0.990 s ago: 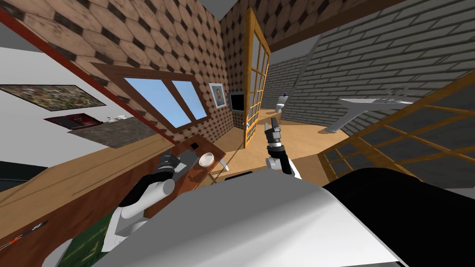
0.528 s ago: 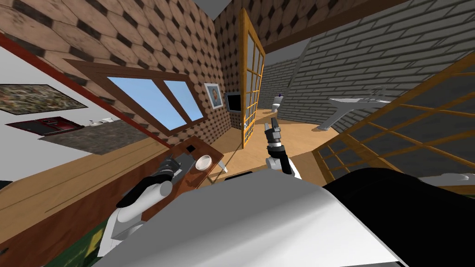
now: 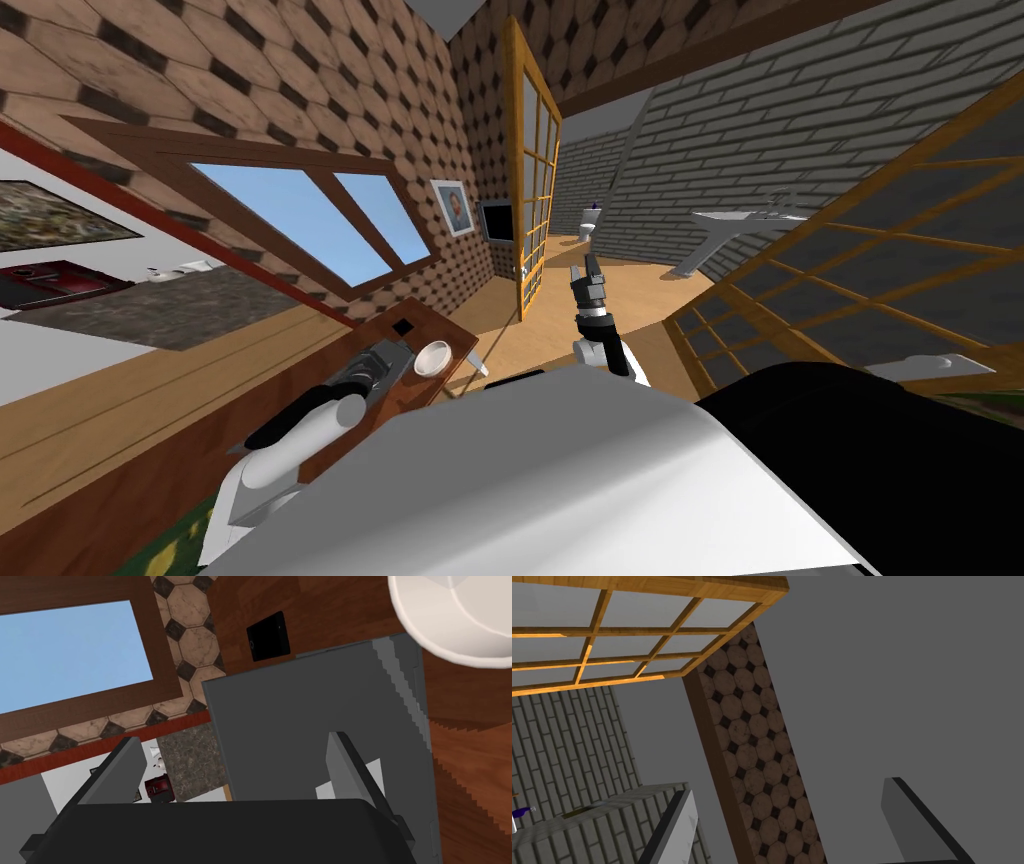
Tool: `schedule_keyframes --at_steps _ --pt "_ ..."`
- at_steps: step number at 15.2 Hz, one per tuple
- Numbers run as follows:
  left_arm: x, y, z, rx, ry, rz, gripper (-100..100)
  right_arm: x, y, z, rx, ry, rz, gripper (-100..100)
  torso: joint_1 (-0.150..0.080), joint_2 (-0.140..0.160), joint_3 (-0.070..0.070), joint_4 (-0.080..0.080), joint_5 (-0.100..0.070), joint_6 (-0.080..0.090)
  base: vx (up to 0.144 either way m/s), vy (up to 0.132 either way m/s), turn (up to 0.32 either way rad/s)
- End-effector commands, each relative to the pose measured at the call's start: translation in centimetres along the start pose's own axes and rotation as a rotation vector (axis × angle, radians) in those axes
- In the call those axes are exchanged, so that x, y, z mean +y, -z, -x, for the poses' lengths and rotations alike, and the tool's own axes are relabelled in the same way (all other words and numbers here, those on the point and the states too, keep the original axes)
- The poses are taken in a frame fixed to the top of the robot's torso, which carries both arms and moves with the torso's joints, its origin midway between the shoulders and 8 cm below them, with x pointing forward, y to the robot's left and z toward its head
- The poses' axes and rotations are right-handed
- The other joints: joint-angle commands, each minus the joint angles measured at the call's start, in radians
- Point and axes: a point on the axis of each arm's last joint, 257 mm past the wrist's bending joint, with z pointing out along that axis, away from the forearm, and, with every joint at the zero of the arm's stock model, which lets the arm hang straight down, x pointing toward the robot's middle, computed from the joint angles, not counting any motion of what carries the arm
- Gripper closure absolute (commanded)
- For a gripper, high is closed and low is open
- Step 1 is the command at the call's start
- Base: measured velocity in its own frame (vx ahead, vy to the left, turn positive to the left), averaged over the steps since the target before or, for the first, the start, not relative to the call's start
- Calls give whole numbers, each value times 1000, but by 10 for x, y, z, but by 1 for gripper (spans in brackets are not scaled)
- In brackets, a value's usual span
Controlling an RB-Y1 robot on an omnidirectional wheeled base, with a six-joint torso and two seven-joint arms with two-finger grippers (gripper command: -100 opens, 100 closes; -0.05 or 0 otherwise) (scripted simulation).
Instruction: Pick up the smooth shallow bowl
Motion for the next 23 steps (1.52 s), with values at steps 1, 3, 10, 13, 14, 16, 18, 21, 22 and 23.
schedule_keyframes --at_steps 1,3,10,13,14,16,18,21,22,23 --pt "25 -1 12 -12 22 76 -100 0 0 0 0 0 0 0 0 0 0 0 0 0 35 -16 -152" --pt "33 0 12 -11 22 108 -100 0 0 0 0 0 0 0 0 0 0 0 0 0 38 -8 -100" --pt "103 12 36 -33 85 335 -100 0 0 0 0 0 0 0 0 -1 -1 0 0 0 50 -11 -131" --pt "128 20 43 -37 107 421 -100 0 0 0 0 0 0 0 0 0 0 0 0 0 40 -4 -106" --pt "129 20 42 -37 107 425 -100 0 0 0 0 0 0 0 0 -1 0 0 0 0 38 0 -50" --pt "149 28 48 -41 129 492 -100 0 0 0 0 0 0 0 0 -1 0 0 0 0 53 -11 -119" --pt "165 35 54 -46 151 542 -100 0 0 0 0 0 0 0 0 -1 -1 0 0 0 43 -4 -71" --pt "186 47 58 -48 173 619 -100 0 0 0 0 0 0 0 0 -1 0 0 0 0 43 -3 -96" --pt "189 49 58 -46 173 633 -100 0 0 0 0 0 0 0 0 -1 0 0 0 0 49 -13 -112" --pt "190 50 57 -46 173 636 -100 0 0 0 0 0 0 0 -1 -1 0 0 0 0 37 -5 -36"
